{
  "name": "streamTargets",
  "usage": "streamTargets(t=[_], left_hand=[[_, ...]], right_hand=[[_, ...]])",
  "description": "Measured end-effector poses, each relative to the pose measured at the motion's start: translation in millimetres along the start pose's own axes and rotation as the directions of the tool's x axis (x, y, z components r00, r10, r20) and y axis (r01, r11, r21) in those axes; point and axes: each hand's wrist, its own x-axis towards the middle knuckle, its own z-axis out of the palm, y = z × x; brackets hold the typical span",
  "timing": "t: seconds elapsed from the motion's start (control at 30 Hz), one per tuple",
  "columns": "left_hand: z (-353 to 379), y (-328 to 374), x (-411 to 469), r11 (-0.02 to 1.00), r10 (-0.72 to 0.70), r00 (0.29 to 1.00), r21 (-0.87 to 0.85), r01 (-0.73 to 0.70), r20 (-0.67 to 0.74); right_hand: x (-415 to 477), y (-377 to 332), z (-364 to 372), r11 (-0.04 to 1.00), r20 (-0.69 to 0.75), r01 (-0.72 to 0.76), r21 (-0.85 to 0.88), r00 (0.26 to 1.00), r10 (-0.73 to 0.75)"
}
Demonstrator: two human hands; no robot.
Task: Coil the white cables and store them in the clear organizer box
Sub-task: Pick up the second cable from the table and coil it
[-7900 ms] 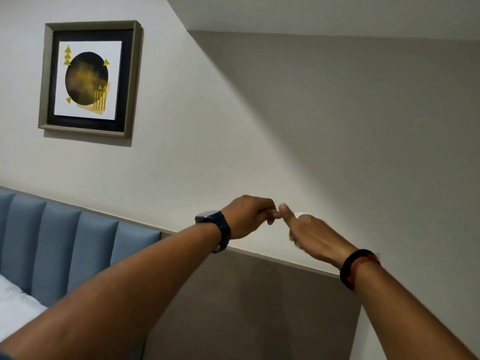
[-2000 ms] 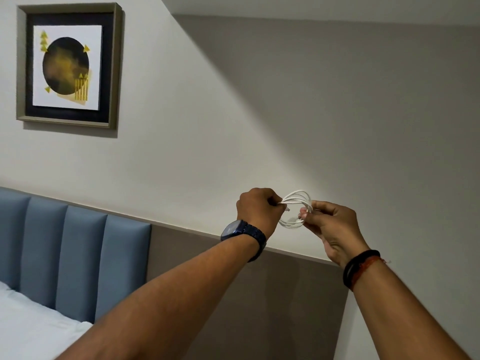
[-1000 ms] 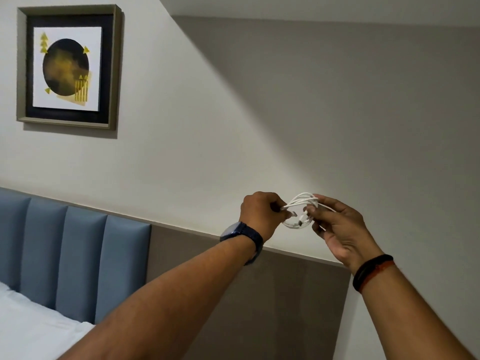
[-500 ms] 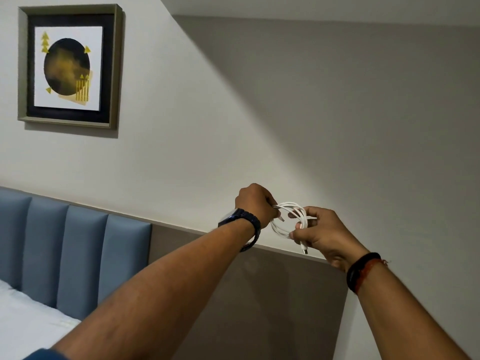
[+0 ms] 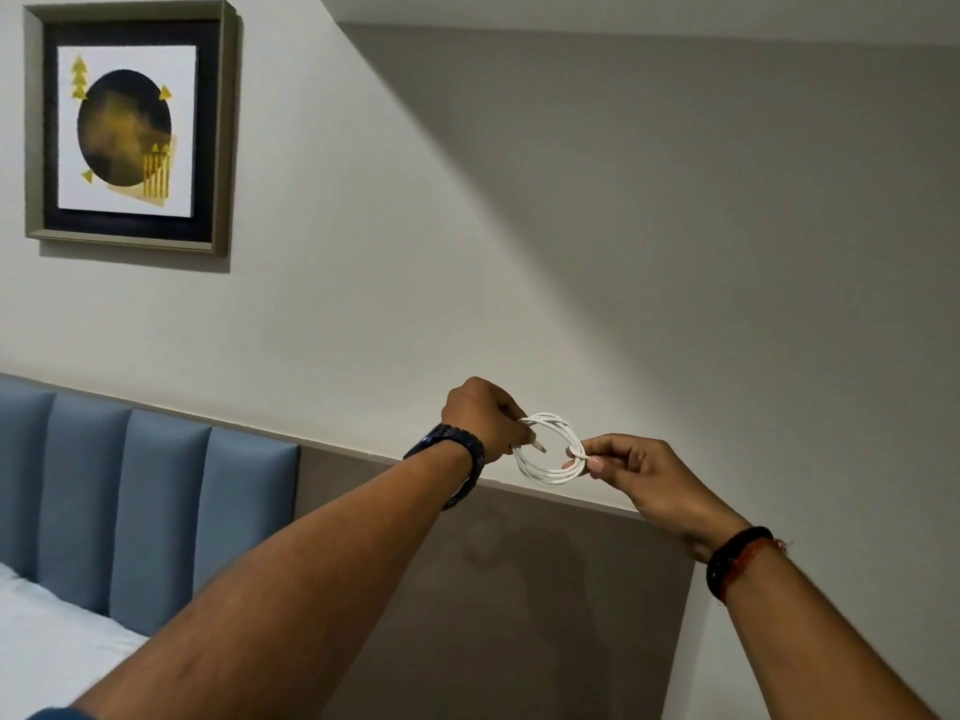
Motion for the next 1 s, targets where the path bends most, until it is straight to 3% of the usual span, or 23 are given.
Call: streamTargets(t=[0.1,0.23,0.37,0.5,0.7,1.0], left_hand=[[1.5,-1.7,0.2,0.998,-0.022,1.000,-0.051,0.021,-0.003],[7.0,-5.3,-1.9,0.995,-0.046,0.999,-0.086,0.047,0.016],[14.5,-7.2,-3.5,0.993,-0.036,0.998,-0.107,0.042,0.051],[21.3,-7.1,-3.8,0.994,-0.034,0.997,-0.104,0.041,0.064],[28.7,-6.5,-4.0,0.992,-0.038,0.997,-0.121,0.047,0.074],[35.0,-6.0,-5.9,0.994,-0.029,0.998,-0.108,0.034,0.053]], right_hand=[[3.6,3.8,1.8,1.000,-0.038,-0.027,-0.013,0.999,0.027],[8.9,9.8,4.7,0.995,-0.224,-0.082,-0.054,0.972,0.068],[12.0,15.8,5.6,0.989,-0.277,-0.149,-0.012,0.951,0.139],[16.9,20.7,7.4,0.974,-0.392,-0.207,-0.091,0.907,0.156],[18.3,22.2,13.0,0.974,-0.455,-0.225,-0.026,0.870,0.189],[19.2,20.0,18.6,0.970,-0.432,-0.239,0.049,0.870,0.236]])
